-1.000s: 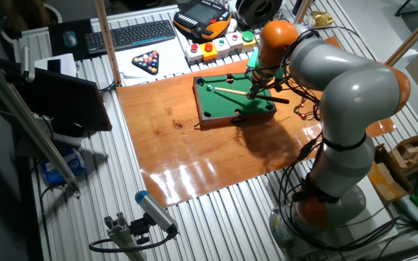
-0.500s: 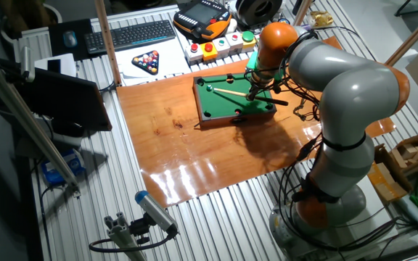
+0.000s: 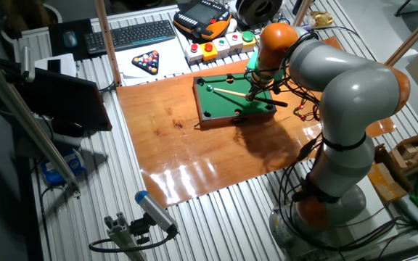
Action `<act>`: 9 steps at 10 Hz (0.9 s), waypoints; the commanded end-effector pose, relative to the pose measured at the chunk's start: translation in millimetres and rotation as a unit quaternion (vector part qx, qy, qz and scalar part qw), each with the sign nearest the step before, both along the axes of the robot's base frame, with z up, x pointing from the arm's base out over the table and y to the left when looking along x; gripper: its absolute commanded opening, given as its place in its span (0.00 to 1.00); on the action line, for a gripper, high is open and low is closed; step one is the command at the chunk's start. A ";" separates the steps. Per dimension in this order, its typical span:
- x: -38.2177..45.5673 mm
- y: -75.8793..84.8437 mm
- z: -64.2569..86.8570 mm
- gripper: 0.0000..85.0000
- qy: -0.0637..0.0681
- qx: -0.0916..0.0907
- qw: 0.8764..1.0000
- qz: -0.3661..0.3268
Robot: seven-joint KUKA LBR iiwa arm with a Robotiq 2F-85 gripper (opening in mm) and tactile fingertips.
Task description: Hit the pool ball
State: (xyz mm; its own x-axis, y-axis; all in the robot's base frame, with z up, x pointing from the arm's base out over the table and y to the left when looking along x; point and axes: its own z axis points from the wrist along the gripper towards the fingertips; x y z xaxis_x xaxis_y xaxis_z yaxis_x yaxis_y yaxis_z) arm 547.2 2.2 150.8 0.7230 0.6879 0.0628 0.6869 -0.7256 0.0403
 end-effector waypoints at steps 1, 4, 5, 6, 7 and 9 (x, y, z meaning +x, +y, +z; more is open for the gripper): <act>-1.1 1.1 0.1 0.01 0.001 0.001 1.000 -0.003; -5.4 5.7 -0.7 0.01 -0.001 0.001 1.000 -0.008; -6.8 8.0 -0.8 0.01 -0.001 0.002 1.000 -0.011; -9.3 11.2 -0.2 0.01 -0.001 0.002 1.000 -0.016; -10.0 13.3 0.7 0.01 -0.001 0.002 1.000 -0.024; -10.1 12.6 3.1 0.01 -0.010 -0.003 0.999 -0.042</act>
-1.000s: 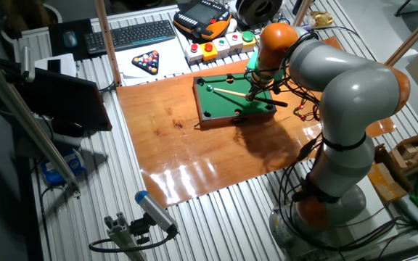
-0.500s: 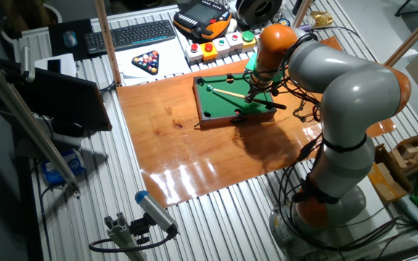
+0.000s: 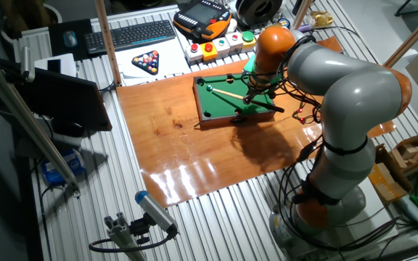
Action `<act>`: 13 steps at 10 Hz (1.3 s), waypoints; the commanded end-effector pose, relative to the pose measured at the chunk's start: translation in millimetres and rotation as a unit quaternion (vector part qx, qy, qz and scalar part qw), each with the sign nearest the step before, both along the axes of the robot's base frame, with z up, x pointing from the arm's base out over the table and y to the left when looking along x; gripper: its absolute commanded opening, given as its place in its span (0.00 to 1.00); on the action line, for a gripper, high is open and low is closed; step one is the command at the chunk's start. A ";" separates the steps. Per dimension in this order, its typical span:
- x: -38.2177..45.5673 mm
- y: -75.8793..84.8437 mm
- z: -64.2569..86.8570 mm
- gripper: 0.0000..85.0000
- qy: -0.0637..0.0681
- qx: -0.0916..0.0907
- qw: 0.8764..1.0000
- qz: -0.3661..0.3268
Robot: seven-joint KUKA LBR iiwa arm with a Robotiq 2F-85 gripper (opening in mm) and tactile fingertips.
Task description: Hit the pool ball
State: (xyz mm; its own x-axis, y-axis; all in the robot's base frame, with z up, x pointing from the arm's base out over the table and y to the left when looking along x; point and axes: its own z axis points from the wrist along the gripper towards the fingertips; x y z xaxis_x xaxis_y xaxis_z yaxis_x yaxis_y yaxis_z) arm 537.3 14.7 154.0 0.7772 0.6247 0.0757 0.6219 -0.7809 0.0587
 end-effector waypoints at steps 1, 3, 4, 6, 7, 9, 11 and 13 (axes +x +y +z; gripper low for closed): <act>0.1 -0.3 0.1 0.01 -0.004 0.000 1.000 -0.003; -1.0 1.5 0.1 0.01 0.001 0.001 1.000 0.000; -1.0 1.5 0.1 0.01 0.002 0.000 1.000 0.000; -0.4 -0.1 -0.7 0.01 0.000 -0.003 1.000 0.002; -0.3 -0.9 -1.1 0.01 0.000 -0.004 1.000 0.002; -1.2 -0.2 -2.0 0.01 0.002 -0.002 1.000 0.002; -1.1 -0.4 -2.0 0.01 0.003 -0.002 1.000 0.002; -1.3 -0.7 -1.6 0.01 0.003 -0.003 1.000 0.002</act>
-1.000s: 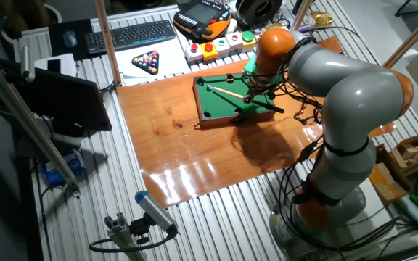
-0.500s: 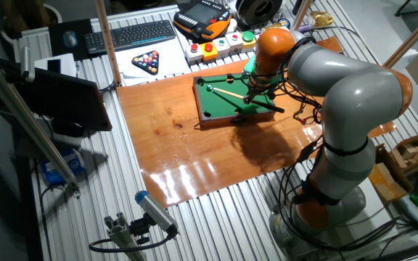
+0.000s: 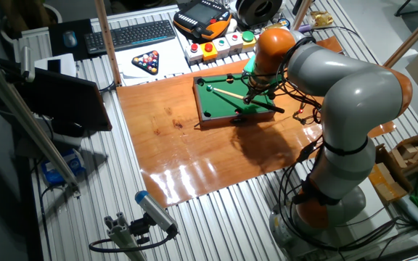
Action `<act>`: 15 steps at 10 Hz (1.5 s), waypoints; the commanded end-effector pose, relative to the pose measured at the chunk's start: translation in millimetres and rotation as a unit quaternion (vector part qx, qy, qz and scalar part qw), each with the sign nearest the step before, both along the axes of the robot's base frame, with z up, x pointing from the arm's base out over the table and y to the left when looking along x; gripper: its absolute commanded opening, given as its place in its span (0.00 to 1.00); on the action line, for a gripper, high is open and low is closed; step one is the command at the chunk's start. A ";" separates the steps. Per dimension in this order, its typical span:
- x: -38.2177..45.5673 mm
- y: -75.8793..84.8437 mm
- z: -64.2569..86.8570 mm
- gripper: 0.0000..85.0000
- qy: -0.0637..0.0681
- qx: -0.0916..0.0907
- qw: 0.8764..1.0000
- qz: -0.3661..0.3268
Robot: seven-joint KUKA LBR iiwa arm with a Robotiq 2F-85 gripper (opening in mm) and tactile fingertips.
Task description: Hit the pool ball
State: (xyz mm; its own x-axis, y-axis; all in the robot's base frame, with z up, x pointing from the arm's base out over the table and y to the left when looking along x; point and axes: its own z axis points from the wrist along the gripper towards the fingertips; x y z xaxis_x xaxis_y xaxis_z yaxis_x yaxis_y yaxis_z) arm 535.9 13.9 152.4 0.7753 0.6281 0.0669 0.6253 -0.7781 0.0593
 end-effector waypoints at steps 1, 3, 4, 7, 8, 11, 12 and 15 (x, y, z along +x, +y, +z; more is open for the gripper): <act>0.0 0.0 -0.1 0.01 0.000 0.000 1.000 0.000; 0.2 0.5 0.0 0.01 -0.001 0.000 1.000 0.001; 0.4 0.9 -0.1 0.01 -0.001 0.000 1.000 0.001; 1.6 1.2 -1.1 0.01 -0.002 0.003 1.000 0.001; 2.6 1.7 -2.4 0.01 -0.003 0.003 1.000 0.001; 8.7 8.5 -11.2 0.01 -0.018 0.007 1.000 -0.005; 13.9 14.0 -13.6 0.01 -0.024 0.008 1.000 -0.009; 14.1 9.4 -7.3 0.01 -0.018 -0.001 1.000 -0.001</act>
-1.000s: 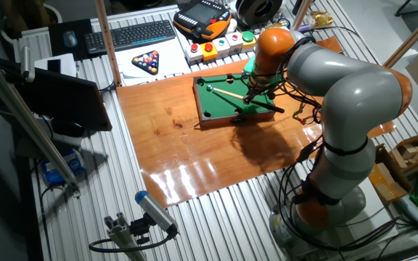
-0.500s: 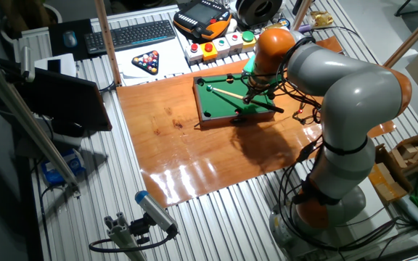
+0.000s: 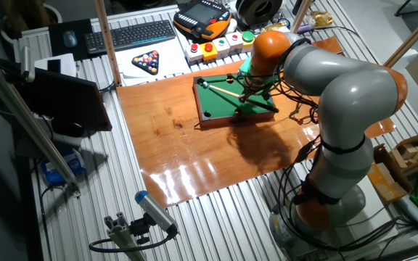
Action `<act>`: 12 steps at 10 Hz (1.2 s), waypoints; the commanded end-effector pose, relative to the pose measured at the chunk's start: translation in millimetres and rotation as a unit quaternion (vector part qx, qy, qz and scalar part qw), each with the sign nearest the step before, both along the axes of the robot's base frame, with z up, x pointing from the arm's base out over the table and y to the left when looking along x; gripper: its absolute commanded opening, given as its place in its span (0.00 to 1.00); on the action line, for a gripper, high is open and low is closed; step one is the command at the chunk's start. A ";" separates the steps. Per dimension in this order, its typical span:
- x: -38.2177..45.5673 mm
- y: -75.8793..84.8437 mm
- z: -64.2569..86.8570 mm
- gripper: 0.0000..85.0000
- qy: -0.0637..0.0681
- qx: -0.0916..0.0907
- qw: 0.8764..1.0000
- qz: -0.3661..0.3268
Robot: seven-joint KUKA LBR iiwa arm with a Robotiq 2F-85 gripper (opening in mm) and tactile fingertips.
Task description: Hit the pool ball
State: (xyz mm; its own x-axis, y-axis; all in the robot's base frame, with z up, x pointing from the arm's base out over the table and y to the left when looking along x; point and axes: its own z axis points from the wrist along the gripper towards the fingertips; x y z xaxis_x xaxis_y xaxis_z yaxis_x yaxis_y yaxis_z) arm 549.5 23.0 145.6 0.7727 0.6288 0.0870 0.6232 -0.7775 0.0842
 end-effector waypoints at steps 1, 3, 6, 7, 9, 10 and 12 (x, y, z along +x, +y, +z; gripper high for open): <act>-1.5 -0.3 0.3 0.01 0.002 -0.001 1.000 0.001; -3.6 -0.1 0.4 0.01 0.003 -0.004 1.000 0.001; -4.1 -0.2 2.3 0.01 0.005 -0.006 1.000 0.007; -4.8 -0.7 2.9 0.01 0.005 -0.007 1.000 0.015; -8.9 -4.2 7.3 0.01 0.004 -0.011 0.999 0.046; -8.6 -7.0 10.3 0.01 0.006 -0.011 0.998 0.060; -8.2 -17.2 17.9 0.01 0.009 -0.001 0.996 0.094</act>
